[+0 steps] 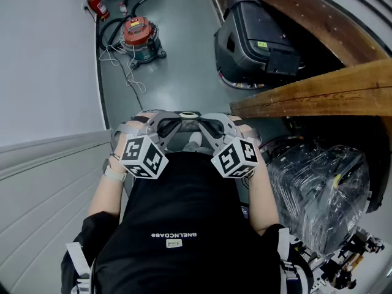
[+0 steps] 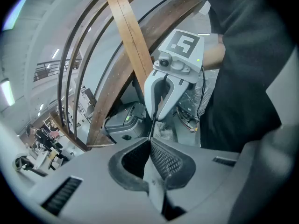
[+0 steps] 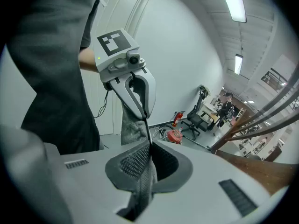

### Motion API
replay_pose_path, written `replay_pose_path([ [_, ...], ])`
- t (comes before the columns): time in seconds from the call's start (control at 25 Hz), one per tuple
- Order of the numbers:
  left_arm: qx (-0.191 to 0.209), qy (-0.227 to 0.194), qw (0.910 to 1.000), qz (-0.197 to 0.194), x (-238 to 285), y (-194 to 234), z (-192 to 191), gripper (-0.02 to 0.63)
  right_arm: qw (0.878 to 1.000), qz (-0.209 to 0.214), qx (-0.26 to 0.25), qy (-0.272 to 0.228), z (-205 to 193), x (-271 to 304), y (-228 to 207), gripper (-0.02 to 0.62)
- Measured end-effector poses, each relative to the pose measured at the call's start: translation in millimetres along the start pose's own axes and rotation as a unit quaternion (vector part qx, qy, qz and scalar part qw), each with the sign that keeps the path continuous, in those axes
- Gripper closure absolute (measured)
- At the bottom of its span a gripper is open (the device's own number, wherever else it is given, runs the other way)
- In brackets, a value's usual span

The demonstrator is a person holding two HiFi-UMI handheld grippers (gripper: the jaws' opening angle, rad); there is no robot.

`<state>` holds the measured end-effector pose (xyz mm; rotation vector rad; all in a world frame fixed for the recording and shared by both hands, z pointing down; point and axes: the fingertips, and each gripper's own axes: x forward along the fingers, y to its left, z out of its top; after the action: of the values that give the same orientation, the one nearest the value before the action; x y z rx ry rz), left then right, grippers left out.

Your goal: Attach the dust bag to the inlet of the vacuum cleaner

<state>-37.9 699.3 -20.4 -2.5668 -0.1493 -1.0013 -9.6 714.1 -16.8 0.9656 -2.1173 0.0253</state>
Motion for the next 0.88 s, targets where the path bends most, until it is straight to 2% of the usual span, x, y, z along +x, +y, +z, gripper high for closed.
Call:
replay_pose_path([
  [0.32,-0.001,0.008,1.0000,-0.003,17.3,5.2,6.0,0.586,1.000,0.008,0.002,0.000,-14.5,-1.2,-12.2,0.558],
  [0.52,-0.014,0.023,0.9996,-0.008,34.8,12.8,11.7,0.586,1.000,0.022,0.014,0.010,-29.3,-0.5,-28.0,0.558],
  [0.88,-0.036,0.047,0.9982,0.005,70.2,28.9,24.3,0.586,0.999,0.043,0.006,0.012,-57.4,-0.5,-59.7,0.558],
])
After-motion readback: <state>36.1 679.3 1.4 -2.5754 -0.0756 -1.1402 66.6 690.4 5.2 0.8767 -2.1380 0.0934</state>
